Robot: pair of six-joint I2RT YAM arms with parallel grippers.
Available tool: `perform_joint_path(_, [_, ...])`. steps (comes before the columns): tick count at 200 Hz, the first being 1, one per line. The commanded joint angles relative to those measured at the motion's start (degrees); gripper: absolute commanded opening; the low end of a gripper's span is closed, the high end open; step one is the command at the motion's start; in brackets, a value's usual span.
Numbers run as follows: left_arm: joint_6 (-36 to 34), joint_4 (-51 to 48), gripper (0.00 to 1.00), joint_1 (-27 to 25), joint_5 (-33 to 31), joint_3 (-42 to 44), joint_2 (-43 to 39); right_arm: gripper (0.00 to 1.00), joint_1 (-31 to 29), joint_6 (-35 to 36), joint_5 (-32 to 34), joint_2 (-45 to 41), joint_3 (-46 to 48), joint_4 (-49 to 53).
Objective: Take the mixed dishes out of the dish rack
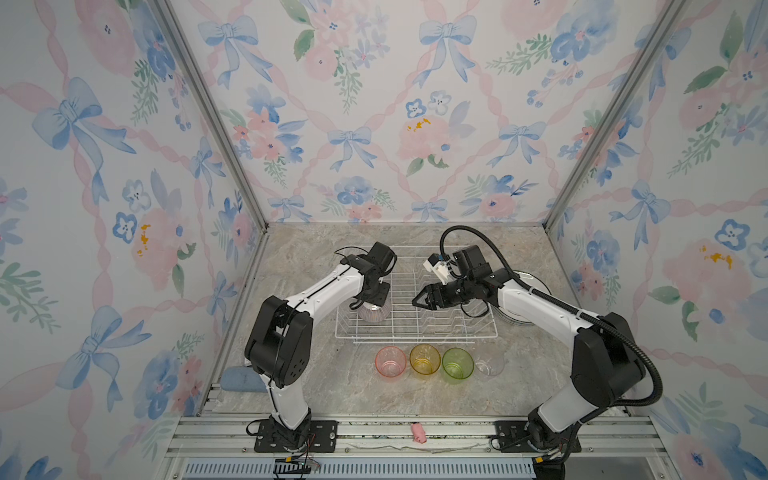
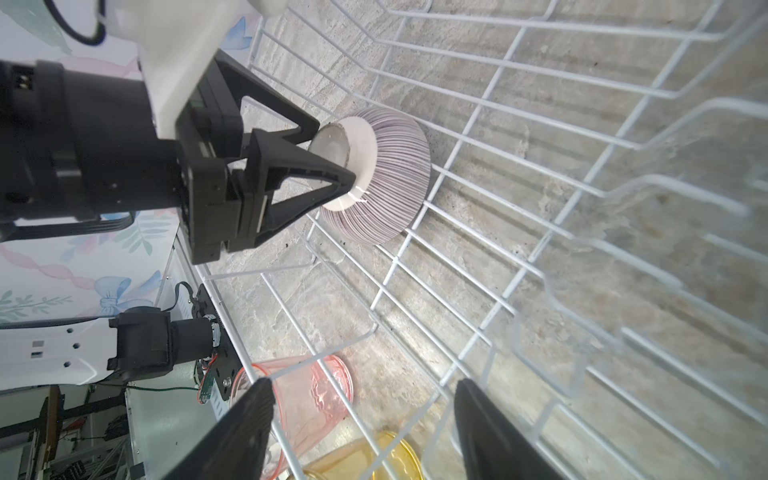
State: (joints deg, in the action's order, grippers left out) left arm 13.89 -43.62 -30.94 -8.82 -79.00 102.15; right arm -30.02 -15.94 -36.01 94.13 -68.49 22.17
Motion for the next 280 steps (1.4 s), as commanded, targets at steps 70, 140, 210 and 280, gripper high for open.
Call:
perform_joint_path(70, [0.11, -5.20, 0.49, -0.53, -0.58, -0.54, 0.61, 0.72, -1.46, -0.76, 0.11, 3.21, -2.50, -1.58])
perform_joint_path(140, [-0.49, -6.89, 0.39, -0.46, 0.16, -1.37, 1.05, 0.72, -1.57, -2.63, -0.89, 5.31, -4.03, -3.91])
perform_joint_path(210, [-0.87, -6.79, 0.38, -0.33, 1.20, -4.02, -1.14, 0.71, -3.27, -5.59, -2.29, 10.10, -6.35, -6.73])
perform_joint_path(280, [-1.32, -6.70, 0.36, 0.04, 2.16, -4.41, -1.91, 0.71, -4.75, -9.34, -3.30, 14.16, -6.68, -10.34])
